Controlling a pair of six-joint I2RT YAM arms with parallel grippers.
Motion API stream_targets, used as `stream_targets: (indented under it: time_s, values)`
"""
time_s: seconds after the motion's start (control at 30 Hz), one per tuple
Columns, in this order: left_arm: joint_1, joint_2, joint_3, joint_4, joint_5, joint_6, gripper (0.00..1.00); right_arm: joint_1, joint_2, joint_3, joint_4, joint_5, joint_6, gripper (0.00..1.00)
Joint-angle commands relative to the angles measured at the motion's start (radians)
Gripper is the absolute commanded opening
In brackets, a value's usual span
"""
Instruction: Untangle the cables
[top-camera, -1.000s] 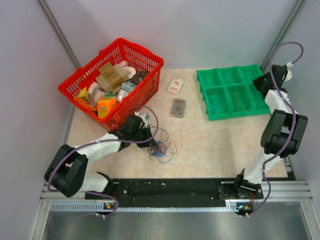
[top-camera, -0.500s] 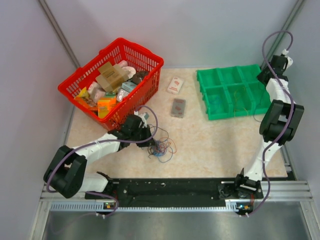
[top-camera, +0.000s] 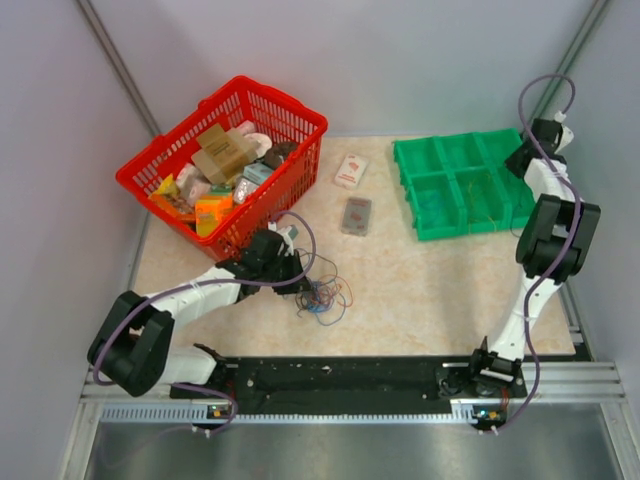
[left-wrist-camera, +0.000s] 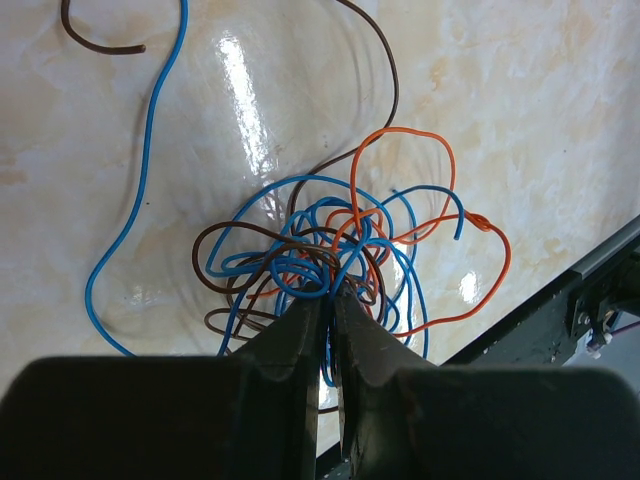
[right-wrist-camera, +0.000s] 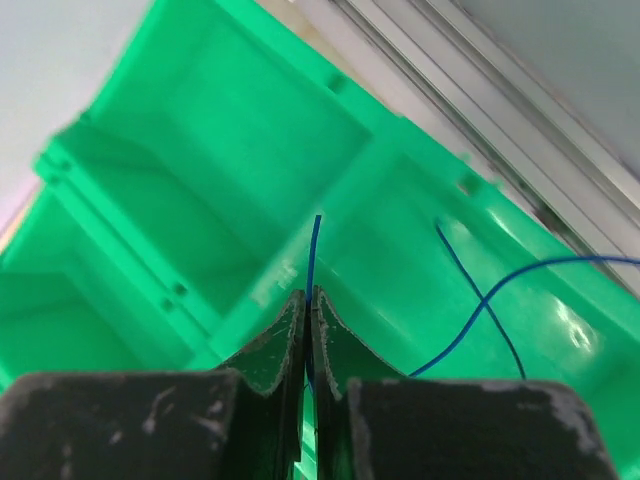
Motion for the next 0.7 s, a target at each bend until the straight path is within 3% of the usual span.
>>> stream_targets:
  time_s: [0.0,0.27,0.4,0.5,0.67]
  values:
    - [0.005,0.023,0.029,0.037,0.008,0.001,0.13,0.008,-0.063,-0.098,-0.062,0.111,0.031,0.00]
    - [0.008,0.010,0.018,0.029,0.005,0.011,0.13,0.001,0.039,0.073,-0.160,0.179,-0.076,0.01]
    - [0.010,0.002,0.009,0.038,0.008,0.008,0.13,0.004,0.061,0.193,-0.293,0.093,-0.110,0.31]
    - [0.011,0.006,0.009,0.044,0.018,0.014,0.13,0.013,-0.008,0.184,-0.342,0.105,-0.113,0.63]
    - [0.011,-0.007,0.010,0.052,0.025,0.031,0.13,0.011,-0.082,0.201,-0.479,0.197,-0.118,0.78]
